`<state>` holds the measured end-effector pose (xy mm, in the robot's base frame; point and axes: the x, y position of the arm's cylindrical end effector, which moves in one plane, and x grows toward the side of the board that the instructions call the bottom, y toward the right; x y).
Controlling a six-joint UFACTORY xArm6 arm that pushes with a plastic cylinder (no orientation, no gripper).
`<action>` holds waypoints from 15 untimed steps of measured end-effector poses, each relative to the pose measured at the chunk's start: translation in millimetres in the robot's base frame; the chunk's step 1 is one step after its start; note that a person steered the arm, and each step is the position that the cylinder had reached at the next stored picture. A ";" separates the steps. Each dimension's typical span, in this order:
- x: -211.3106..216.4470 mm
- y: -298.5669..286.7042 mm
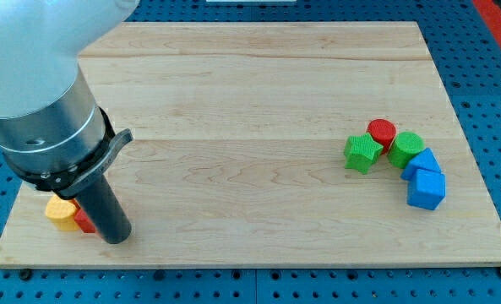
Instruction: Move your arm towards the group of blocks
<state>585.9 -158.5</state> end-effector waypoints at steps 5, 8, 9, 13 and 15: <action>-44.9 110.1; -167.7 185.6; -207.9 241.6; -141.7 491.4; -132.5 397.4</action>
<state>453.4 238.9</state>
